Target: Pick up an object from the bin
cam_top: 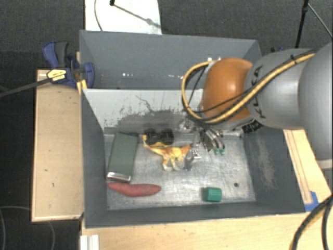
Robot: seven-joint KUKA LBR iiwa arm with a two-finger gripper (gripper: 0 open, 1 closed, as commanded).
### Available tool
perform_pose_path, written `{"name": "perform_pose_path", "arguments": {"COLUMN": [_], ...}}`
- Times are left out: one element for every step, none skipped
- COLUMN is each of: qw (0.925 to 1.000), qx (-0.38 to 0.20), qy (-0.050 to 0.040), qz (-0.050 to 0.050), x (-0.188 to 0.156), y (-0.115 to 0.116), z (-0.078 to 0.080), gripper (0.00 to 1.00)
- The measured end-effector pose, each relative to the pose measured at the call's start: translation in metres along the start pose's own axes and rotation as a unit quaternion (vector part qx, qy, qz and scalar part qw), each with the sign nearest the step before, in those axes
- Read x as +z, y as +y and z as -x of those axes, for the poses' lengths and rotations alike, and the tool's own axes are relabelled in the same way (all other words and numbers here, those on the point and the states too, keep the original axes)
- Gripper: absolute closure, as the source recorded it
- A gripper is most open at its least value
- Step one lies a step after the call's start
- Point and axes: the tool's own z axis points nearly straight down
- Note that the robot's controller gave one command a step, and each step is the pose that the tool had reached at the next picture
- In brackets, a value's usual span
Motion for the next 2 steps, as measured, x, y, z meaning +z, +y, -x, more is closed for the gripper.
{"name": "perform_pose_path", "arguments": {"qw": [0.9962,0.9962], "qx": [0.087,0.087], "qy": [-0.004,-0.004], "qz": [0.0,0.0], "x": [0.0224,0.0224], "y": [0.0261,0.0261], "z": [-0.0042,-0.0042], "gripper": [1.0,1.0]}}
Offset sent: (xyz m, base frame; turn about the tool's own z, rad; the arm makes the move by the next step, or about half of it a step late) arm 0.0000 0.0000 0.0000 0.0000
